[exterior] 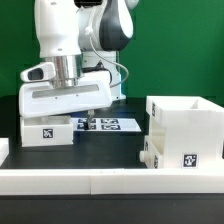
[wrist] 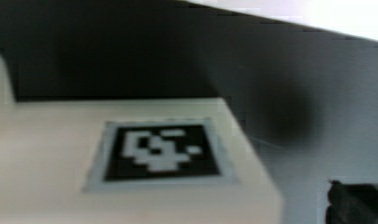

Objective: Assemble drawer

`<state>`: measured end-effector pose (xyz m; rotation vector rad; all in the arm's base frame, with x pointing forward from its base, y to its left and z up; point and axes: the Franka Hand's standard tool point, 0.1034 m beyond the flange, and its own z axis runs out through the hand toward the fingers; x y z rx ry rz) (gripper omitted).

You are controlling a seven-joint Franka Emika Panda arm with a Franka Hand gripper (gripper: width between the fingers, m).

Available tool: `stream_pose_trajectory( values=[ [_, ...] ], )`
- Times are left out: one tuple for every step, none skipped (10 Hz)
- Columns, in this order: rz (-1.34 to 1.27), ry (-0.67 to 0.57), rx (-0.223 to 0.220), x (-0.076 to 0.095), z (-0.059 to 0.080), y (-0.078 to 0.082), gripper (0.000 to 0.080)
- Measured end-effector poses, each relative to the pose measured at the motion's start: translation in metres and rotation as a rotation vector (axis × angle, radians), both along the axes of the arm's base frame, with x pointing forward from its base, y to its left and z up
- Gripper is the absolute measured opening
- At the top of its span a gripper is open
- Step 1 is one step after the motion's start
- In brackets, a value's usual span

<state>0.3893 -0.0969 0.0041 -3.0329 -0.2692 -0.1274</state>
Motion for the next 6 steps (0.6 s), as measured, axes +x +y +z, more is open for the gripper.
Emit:
stream_pose_trajectory(
  values=[
    [0.001, 0.0, 0.0, 0.0001, 0.0, 0.0003, 0.0516],
    [0.001, 0.0, 0.0, 0.0001, 0.0, 0.0003, 0.0516],
    [0.001, 0.0, 0.0, 0.0001, 0.0, 0.0003, 0.0345],
    [0.001, 0.0, 0.0, 0.0001, 0.0, 0.0003, 0.0345],
    [0.001, 0.0, 0.0, 0.0001, 0.0, 0.0003, 0.0191],
    [0.001, 0.0, 0.0, 0.0001, 0.0, 0.0003, 0.0067]
  ],
)
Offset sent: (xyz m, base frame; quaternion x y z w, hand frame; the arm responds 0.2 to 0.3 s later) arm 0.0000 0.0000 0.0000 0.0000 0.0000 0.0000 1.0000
